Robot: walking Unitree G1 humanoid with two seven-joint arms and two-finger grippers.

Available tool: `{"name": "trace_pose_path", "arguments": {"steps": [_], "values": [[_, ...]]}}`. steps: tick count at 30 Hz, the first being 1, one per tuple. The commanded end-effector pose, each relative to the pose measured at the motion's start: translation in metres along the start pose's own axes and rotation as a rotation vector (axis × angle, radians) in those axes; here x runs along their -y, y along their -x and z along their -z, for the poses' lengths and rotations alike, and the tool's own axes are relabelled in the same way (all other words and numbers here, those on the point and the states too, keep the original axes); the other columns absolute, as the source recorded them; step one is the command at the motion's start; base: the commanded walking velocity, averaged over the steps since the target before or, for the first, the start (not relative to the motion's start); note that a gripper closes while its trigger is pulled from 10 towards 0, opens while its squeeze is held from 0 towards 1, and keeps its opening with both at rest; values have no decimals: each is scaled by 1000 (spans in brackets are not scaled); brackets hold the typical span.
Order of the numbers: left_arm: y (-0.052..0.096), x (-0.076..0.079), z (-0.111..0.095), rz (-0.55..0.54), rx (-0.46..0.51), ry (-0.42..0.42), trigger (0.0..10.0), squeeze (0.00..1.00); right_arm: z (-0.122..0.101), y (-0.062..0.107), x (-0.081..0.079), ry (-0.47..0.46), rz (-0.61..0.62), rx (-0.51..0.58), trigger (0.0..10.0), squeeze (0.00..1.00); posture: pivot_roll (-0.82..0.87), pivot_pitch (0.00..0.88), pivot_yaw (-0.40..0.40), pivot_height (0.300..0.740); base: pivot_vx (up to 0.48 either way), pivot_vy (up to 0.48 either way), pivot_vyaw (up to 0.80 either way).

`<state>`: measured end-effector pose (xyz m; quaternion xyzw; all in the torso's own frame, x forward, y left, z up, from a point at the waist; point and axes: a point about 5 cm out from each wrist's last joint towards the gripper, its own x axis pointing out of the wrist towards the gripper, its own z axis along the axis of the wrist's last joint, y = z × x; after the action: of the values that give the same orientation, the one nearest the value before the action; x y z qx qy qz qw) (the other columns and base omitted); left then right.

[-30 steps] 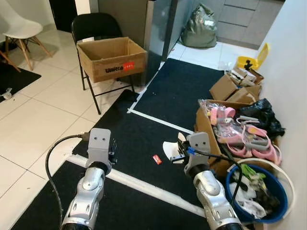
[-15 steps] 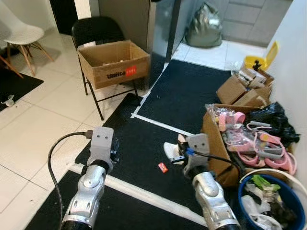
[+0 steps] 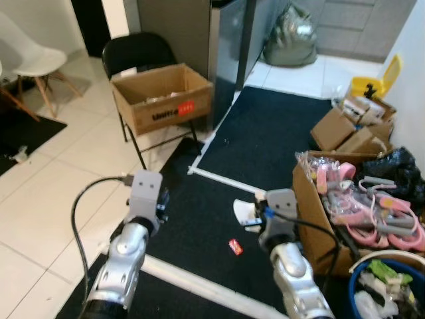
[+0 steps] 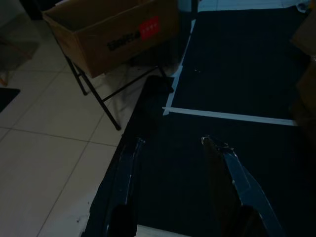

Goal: Picking trash to rubbish bin

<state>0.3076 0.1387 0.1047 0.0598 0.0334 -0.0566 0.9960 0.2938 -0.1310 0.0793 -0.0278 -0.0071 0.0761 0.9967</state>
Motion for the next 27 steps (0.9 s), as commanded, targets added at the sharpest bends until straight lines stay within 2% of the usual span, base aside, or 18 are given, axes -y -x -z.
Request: {"name": "trace_pose_path", "arguments": {"steps": [1,10,27], "values": [[1,0,6,0,-29,1,10000,75,2,1,5,3,9,-10,10000,0,-15,97,43,740,352,0,0],[0,1,6,-7,-25,3,10000,67,2,-1,5,-23,10,-23,10000,0,-10,95,30,740,349,0,0],[-1,5,4,-4,-11,11,10000,71,1,-8,4,14,-5,-28,10000,0,-16,95,16,740,351,0,0]]}}
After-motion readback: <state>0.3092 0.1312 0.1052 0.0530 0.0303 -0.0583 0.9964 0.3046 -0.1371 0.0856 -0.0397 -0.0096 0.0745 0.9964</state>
